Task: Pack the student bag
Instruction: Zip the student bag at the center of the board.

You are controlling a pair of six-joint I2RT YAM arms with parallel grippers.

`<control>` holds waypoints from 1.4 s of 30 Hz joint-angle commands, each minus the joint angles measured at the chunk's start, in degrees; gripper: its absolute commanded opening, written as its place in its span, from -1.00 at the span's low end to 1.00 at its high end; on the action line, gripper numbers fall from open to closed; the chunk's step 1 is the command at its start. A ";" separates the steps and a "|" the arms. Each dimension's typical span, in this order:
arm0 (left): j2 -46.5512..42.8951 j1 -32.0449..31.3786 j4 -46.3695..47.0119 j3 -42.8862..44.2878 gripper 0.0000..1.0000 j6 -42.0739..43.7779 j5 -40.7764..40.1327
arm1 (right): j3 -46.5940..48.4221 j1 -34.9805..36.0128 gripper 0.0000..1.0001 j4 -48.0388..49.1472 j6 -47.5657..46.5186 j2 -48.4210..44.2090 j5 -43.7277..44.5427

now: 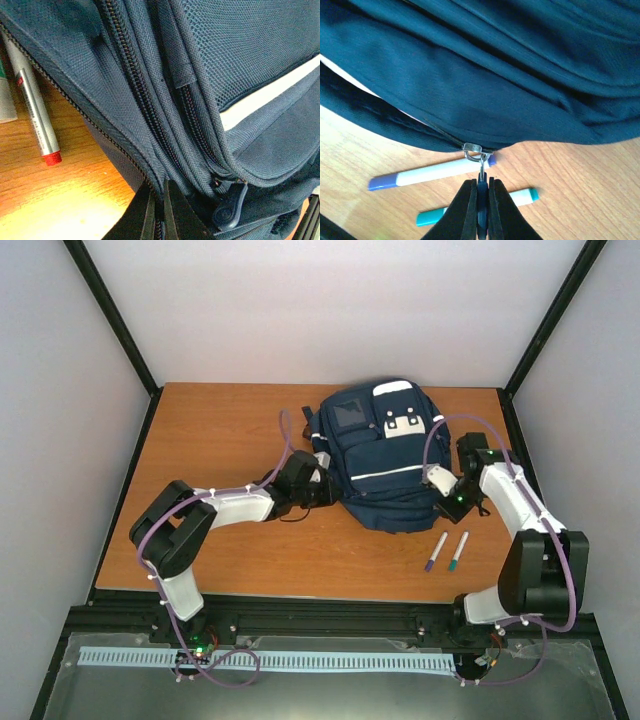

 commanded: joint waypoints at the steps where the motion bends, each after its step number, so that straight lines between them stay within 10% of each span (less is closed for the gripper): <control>1: -1.20 2.03 -4.17 2.60 -0.99 4.00 -6.39 | 0.52 -6.65 -0.94 0.95 -4.42 2.13 9.00; 9: -2.63 2.37 -8.04 5.61 -0.93 6.67 -3.46 | -1.26 -6.97 -0.94 -0.44 -7.03 1.30 0.00; 13: -4.34 2.09 -15.12 7.09 0.20 4.45 -1.45 | -3.97 -3.55 -0.94 -0.75 -6.93 -4.42 -1.87; 16: -6.68 0.52 -17.12 5.78 0.41 1.55 -0.21 | -5.44 0.51 -0.94 -1.07 -5.41 -7.68 -1.83; 26: -6.91 -10.54 -15.67 6.87 0.46 -6.50 -1.72 | -5.33 10.87 -0.94 -1.70 0.53 -9.13 -3.88; 42: 4.76 -11.14 -8.31 11.40 0.22 -19.43 5.41 | -7.21 11.88 -0.95 -0.27 1.71 -8.92 -5.16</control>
